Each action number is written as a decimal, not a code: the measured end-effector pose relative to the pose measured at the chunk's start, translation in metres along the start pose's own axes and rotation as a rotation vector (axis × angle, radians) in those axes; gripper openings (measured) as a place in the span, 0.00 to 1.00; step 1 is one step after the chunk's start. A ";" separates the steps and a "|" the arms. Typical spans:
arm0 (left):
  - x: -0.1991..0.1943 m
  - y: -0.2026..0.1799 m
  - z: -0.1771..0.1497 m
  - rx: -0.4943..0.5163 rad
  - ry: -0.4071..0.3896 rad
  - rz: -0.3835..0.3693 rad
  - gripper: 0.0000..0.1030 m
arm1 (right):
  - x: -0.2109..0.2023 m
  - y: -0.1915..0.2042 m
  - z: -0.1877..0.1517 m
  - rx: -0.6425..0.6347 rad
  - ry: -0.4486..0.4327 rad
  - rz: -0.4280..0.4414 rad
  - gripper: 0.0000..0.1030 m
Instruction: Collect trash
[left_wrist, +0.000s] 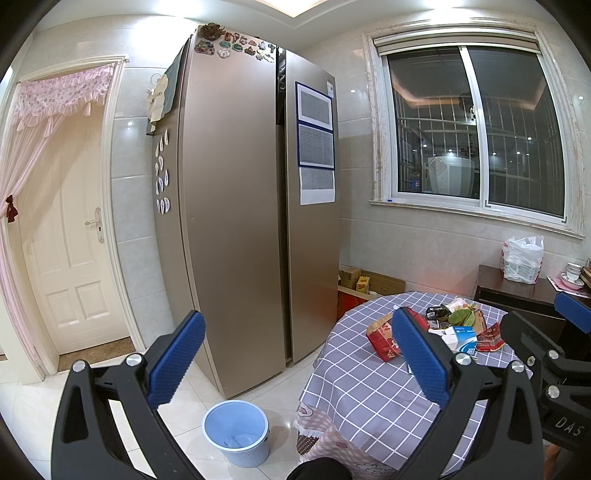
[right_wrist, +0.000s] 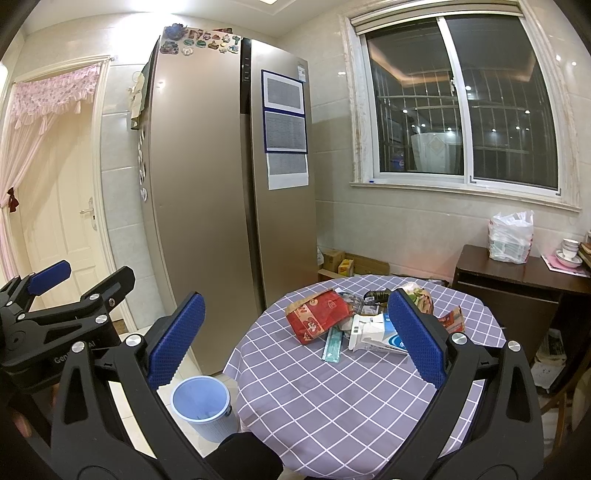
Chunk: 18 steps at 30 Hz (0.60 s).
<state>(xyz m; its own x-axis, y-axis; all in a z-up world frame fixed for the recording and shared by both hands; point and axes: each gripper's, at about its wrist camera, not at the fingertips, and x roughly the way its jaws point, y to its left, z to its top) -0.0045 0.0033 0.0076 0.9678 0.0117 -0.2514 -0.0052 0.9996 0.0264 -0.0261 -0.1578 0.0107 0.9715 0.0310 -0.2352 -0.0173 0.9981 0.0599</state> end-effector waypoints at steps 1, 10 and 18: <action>0.000 0.000 0.000 0.000 0.000 0.000 0.96 | 0.000 0.000 0.000 0.000 0.000 0.000 0.94; -0.001 -0.001 -0.001 0.002 0.000 -0.001 0.96 | 0.001 0.000 -0.001 -0.005 0.002 0.002 0.94; 0.001 -0.003 -0.002 0.005 0.001 -0.002 0.96 | 0.001 0.001 0.000 -0.006 0.001 0.003 0.94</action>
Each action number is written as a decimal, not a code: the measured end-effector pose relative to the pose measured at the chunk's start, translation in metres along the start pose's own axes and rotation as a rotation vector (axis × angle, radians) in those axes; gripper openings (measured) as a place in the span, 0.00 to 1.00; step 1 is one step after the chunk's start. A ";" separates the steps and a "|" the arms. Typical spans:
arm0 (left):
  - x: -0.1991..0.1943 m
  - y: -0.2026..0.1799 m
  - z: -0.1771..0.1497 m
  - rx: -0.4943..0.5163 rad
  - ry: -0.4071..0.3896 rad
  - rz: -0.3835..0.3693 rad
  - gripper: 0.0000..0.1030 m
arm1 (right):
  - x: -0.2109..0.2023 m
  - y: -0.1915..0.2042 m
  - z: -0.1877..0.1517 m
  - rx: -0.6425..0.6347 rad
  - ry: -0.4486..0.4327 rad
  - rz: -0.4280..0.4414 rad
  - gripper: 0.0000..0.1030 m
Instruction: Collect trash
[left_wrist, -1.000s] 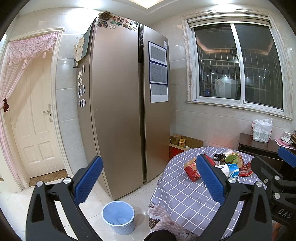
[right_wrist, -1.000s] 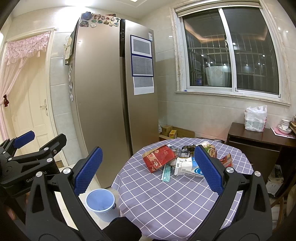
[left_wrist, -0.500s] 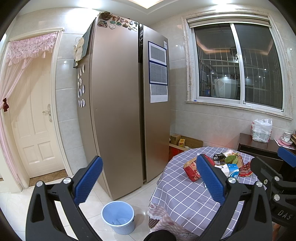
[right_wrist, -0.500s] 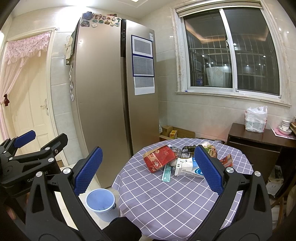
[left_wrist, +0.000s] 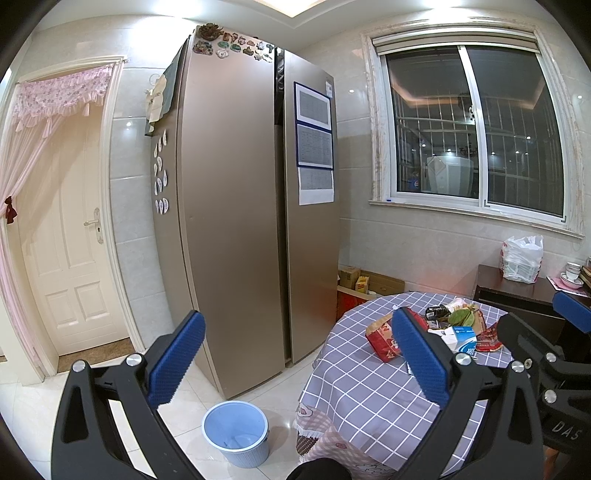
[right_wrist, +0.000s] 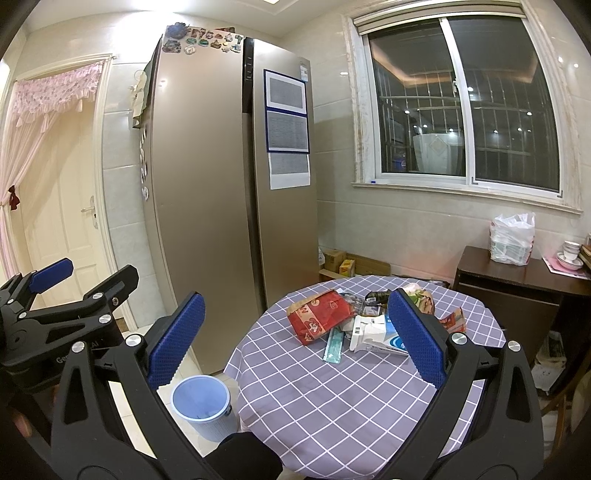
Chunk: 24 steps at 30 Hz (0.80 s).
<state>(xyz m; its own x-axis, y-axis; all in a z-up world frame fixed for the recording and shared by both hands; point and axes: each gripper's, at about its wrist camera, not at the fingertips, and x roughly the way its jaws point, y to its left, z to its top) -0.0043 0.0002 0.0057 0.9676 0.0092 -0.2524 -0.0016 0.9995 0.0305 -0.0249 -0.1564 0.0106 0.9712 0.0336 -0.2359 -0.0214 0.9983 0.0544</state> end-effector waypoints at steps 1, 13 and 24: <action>0.000 0.000 0.000 0.000 0.000 0.000 0.96 | 0.000 0.000 0.000 0.000 0.000 0.000 0.94; 0.002 -0.002 -0.002 0.003 0.001 -0.001 0.96 | 0.000 0.000 -0.001 -0.002 -0.001 0.000 0.94; 0.009 -0.006 -0.008 0.008 0.017 0.002 0.96 | 0.004 -0.005 -0.006 0.015 0.012 0.002 0.94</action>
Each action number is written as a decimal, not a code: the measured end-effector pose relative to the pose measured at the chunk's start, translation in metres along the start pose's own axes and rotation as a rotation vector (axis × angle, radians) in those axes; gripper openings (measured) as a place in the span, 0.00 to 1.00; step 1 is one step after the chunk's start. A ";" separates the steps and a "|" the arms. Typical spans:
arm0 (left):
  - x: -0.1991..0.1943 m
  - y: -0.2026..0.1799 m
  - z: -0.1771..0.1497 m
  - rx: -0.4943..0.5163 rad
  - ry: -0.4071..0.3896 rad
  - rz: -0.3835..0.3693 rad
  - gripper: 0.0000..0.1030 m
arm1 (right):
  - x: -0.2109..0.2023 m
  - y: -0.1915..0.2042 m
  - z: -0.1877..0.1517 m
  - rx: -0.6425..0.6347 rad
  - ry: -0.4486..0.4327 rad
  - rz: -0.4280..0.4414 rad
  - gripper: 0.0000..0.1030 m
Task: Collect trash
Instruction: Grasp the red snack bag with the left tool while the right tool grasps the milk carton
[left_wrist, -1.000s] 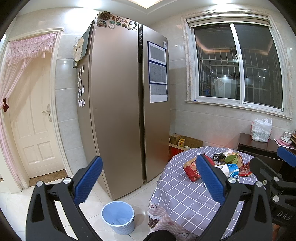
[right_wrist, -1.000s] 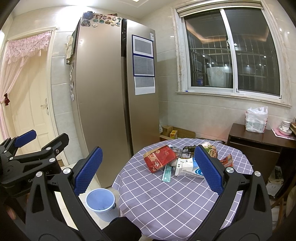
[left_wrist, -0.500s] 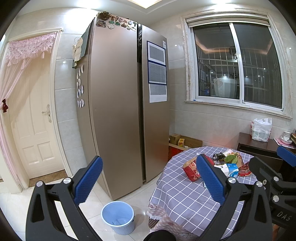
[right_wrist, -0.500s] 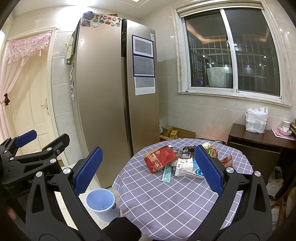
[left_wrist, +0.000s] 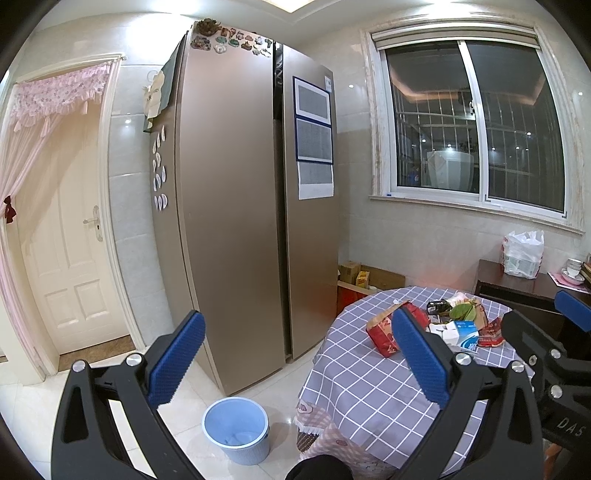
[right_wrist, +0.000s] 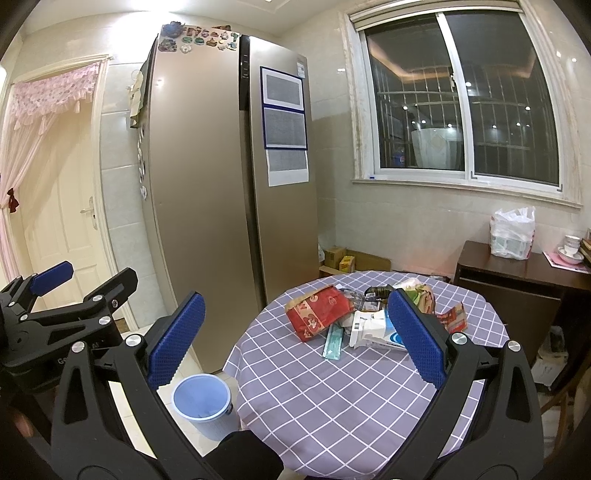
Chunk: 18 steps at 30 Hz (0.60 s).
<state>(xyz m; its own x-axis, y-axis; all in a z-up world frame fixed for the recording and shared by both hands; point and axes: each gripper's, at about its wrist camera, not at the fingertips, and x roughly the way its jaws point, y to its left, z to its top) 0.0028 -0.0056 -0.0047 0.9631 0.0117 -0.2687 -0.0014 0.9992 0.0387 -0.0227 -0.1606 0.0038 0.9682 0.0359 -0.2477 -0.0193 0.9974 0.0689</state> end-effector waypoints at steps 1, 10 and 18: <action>0.002 -0.001 -0.001 0.002 0.003 0.000 0.96 | 0.001 -0.001 -0.001 0.004 0.003 0.001 0.94; 0.035 -0.014 -0.016 0.029 0.068 -0.004 0.96 | 0.033 -0.026 -0.021 0.058 0.084 -0.008 0.94; 0.116 -0.041 -0.050 0.034 0.261 -0.105 0.96 | 0.092 -0.085 -0.062 0.182 0.256 -0.089 0.94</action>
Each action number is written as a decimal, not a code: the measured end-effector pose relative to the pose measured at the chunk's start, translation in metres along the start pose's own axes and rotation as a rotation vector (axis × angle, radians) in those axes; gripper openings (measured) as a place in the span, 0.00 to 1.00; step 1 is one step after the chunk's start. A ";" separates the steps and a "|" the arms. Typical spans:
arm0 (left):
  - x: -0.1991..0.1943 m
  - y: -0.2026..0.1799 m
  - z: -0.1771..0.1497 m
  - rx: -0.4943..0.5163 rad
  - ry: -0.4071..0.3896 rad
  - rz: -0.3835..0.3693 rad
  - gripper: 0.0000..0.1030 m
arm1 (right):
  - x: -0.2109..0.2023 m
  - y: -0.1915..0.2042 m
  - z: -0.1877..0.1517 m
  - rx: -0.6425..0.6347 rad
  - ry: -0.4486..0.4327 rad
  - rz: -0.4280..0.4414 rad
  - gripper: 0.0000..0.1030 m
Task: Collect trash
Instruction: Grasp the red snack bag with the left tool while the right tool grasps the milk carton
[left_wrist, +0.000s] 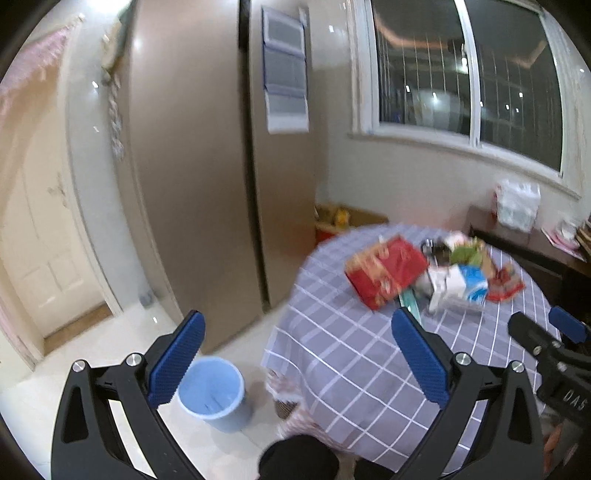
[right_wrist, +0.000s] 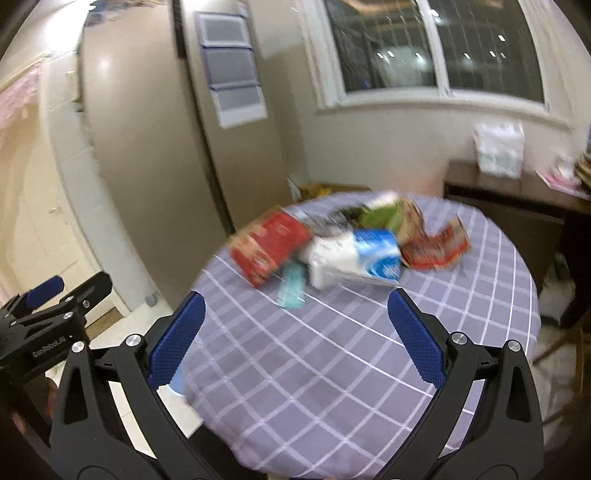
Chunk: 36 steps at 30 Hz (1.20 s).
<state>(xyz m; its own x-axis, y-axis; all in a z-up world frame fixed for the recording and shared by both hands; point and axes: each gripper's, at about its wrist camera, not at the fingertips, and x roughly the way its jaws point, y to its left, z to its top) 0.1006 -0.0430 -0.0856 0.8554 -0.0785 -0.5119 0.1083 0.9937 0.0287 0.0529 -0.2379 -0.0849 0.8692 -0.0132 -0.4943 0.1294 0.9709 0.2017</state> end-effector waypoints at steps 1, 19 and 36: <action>0.014 -0.003 -0.003 0.000 0.031 -0.016 0.96 | 0.006 -0.006 -0.002 0.009 0.013 -0.020 0.94; 0.138 -0.066 -0.001 0.086 0.236 -0.115 0.96 | 0.112 -0.063 0.009 0.057 0.181 -0.164 0.94; 0.167 -0.061 0.011 0.171 0.200 -0.080 0.96 | 0.173 -0.022 0.030 -0.021 0.238 -0.220 0.94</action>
<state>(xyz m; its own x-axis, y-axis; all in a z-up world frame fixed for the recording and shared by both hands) 0.2430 -0.1177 -0.1633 0.7256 -0.1221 -0.6772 0.2700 0.9557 0.1170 0.2145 -0.2688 -0.1490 0.6847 -0.1696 -0.7088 0.2902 0.9556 0.0517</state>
